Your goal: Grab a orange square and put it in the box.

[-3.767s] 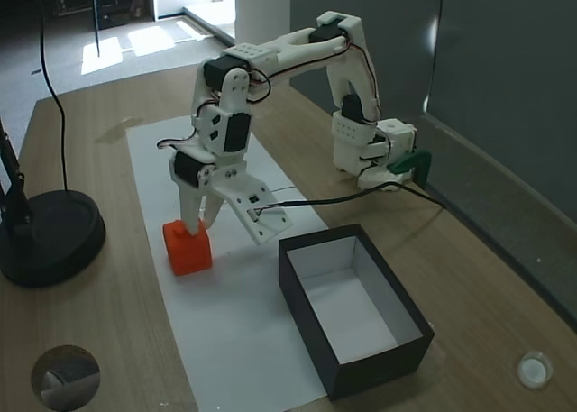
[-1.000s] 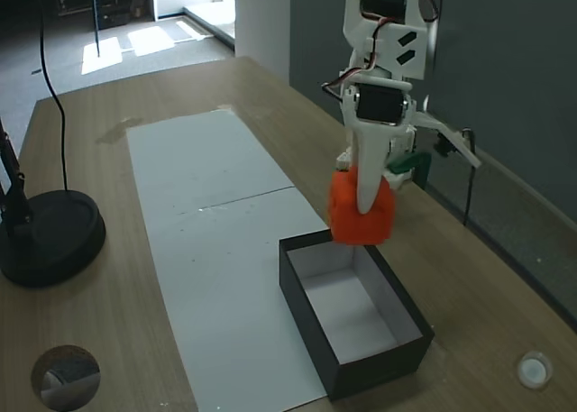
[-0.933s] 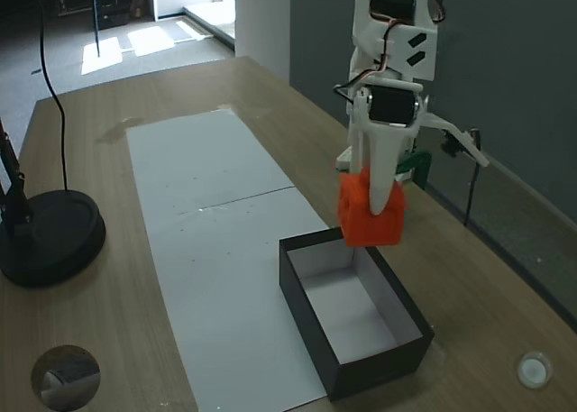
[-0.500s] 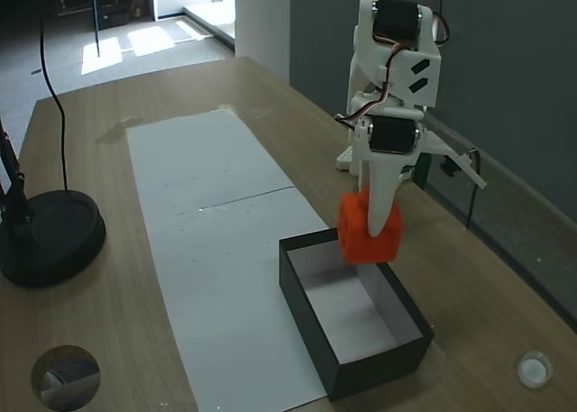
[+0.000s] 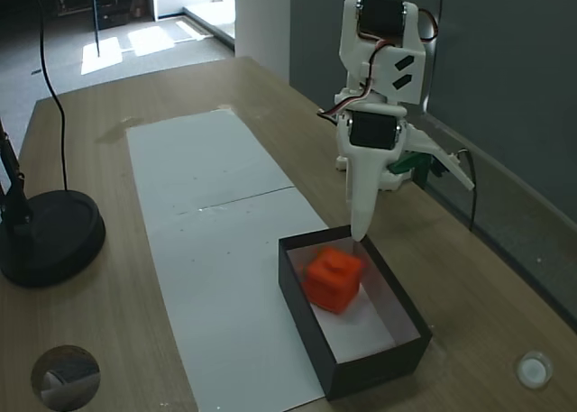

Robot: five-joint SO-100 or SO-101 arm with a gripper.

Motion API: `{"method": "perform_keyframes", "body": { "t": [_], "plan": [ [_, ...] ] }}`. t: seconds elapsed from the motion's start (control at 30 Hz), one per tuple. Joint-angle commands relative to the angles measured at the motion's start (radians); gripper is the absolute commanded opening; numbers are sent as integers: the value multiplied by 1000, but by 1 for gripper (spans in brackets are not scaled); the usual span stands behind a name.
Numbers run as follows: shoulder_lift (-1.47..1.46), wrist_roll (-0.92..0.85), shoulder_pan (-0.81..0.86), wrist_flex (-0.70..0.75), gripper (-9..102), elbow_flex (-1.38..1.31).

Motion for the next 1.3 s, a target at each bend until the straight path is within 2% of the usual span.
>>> {"method": "perform_keyframes", "body": {
  "t": [0.0,0.07,0.1,0.27,0.47,0.63,0.87,1.27],
  "plan": [
    [35,-5,21,-11,15,-40],
    [57,-8,61,-11,1,-54],
    [74,-20,94,-9,-1,-61],
    [253,-12,350,-3,0,-57],
    [600,23,716,-3,0,-52],
    [908,83,962,-9,0,98],
    [1393,124,1028,-14,0,407],
    [2020,87,1031,-141,0,923]
  ]
}}
